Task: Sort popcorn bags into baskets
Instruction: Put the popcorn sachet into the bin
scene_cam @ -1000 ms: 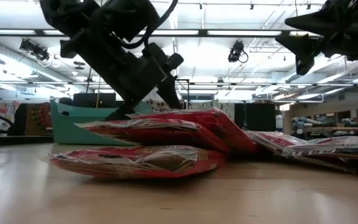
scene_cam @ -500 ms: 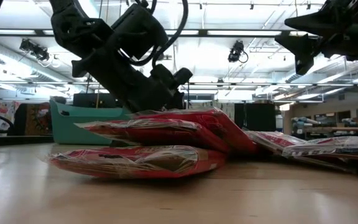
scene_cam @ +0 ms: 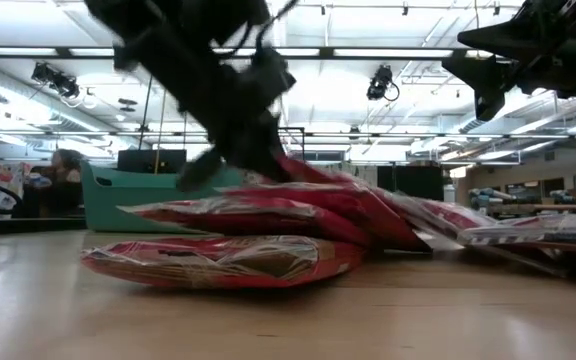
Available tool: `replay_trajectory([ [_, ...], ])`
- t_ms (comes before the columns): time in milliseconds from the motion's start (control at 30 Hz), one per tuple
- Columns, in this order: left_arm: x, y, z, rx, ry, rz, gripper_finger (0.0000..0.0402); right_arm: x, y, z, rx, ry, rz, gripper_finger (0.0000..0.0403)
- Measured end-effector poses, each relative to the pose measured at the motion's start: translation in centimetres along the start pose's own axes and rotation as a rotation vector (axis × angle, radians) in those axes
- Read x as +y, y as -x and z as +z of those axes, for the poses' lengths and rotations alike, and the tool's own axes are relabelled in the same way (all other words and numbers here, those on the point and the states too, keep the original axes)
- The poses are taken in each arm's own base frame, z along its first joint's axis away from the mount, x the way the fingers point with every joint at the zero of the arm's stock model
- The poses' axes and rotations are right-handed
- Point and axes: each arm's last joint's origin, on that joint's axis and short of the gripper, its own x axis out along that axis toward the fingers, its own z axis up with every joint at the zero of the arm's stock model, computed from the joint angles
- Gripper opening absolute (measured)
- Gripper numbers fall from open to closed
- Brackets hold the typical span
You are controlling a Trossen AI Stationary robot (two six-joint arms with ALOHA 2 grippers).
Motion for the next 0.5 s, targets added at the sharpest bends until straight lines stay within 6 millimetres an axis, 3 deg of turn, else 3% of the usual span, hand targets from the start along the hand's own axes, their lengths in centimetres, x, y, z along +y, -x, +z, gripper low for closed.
replay_trajectory([
  [267, 5.1, 5.3, -2.4, 0.069, 0.507, -0.218, 0.0011, 0.0, 0.0, 0.0, 0.002, 0.000, 0.000, 0.0189],
  [500, 8.6, 9.4, -5.7, 0.071, 0.992, -0.265, 0.0012, 0.0, 0.0, -0.1, 0.004, -0.002, -0.001, 0.0189],
])
